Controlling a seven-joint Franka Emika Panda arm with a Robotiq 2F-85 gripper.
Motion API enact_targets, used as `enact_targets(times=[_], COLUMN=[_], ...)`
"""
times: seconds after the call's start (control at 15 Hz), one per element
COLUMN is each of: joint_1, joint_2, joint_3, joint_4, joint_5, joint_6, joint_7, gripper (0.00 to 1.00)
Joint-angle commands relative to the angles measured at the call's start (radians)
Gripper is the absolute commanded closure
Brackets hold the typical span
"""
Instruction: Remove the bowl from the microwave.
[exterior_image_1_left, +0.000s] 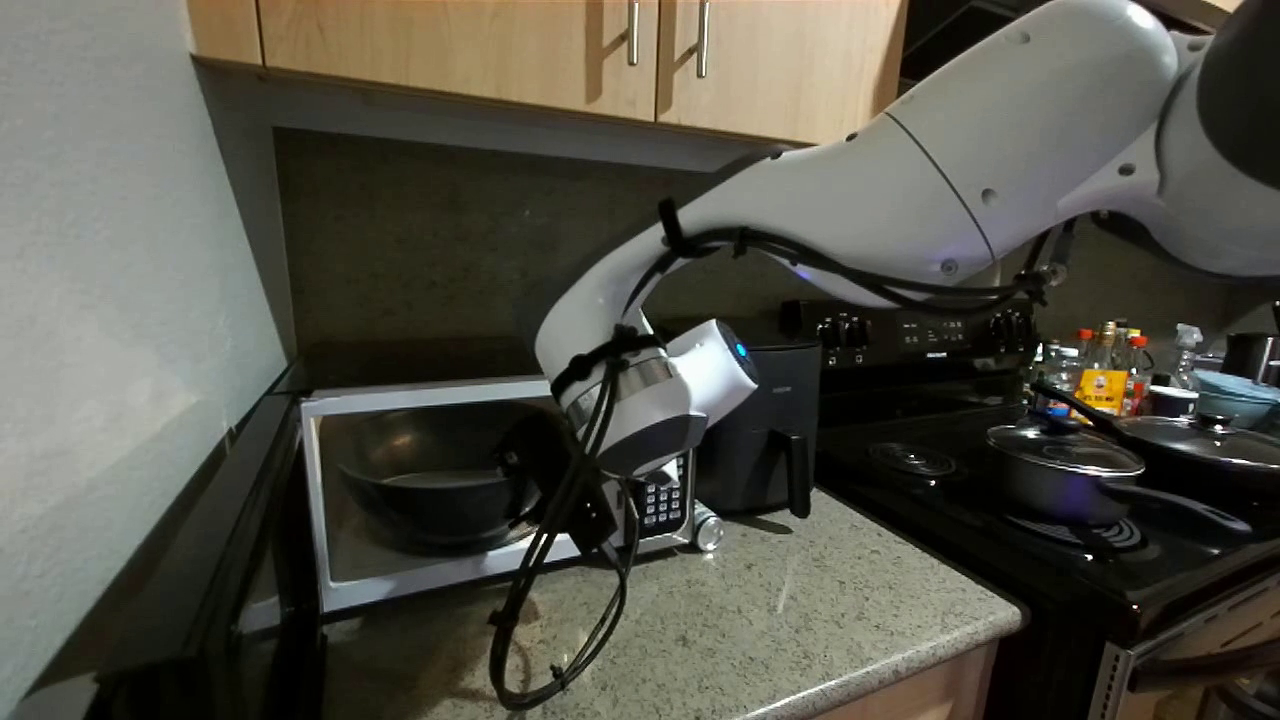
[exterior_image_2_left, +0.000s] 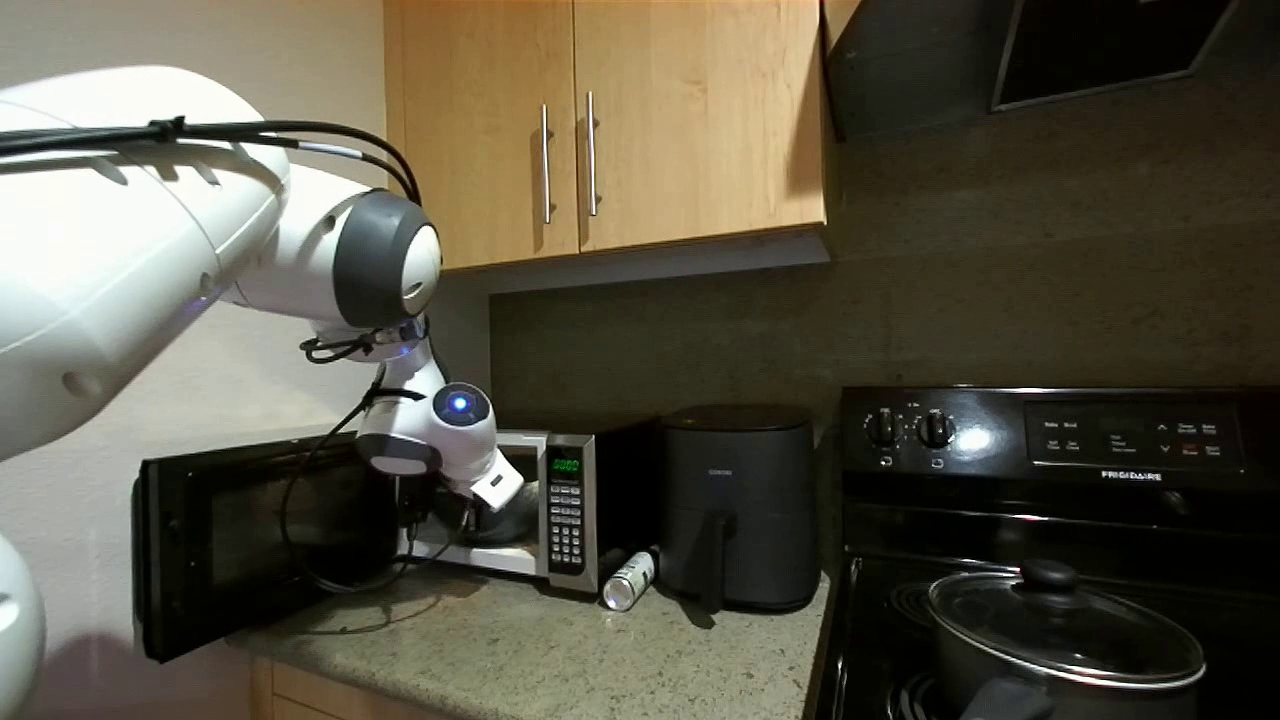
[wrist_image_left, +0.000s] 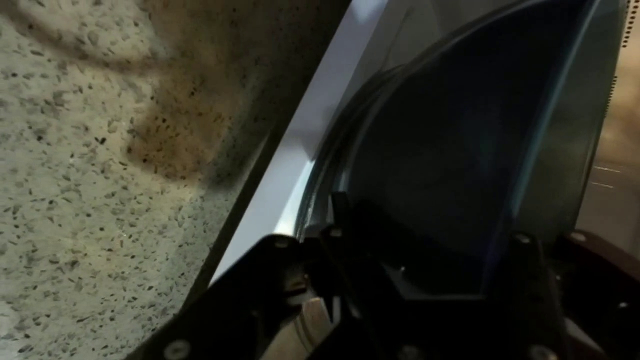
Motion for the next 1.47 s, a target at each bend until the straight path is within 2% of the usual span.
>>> enact_targets(times=[0.0, 0.07, 0.13, 0.27, 0.47, 0.73, 0.8, 0.93, 1.07, 1.4], joint_1=[0.025, 0.042, 0.078, 0.181, 0.344, 0.502, 0.342, 0.376, 0.381, 0.254], joint_2=[-0.067, -0.090, -0.135, -0.176, -0.265, -0.433, -0.318, -0.385, -0.411, -0.465], joint_3=[-0.043, -0.067, -0.126, -0.280, -0.505, -0.693, -0.502, -0.539, -0.543, -0.434], joint_4=[-0.106, -0.148, -0.232, -0.317, -0.420, -0.591, -0.458, -0.532, -0.566, -0.684], joint_5=[-0.041, -0.072, -0.106, -0.174, -0.303, -0.558, -0.547, -0.607, -0.606, -0.734], joint_6=[-0.006, -0.003, -0.016, -0.097, -0.224, -0.352, -0.286, -0.313, -0.317, -0.312], joint_7=[0.097, 0.146, 0.216, 0.369, 0.575, 0.826, 0.748, 0.814, 0.814, 0.876], gripper=[0.89, 0.92, 0.94, 0.96, 0.92, 0.93, 0.93, 0.93, 0.93, 0.94])
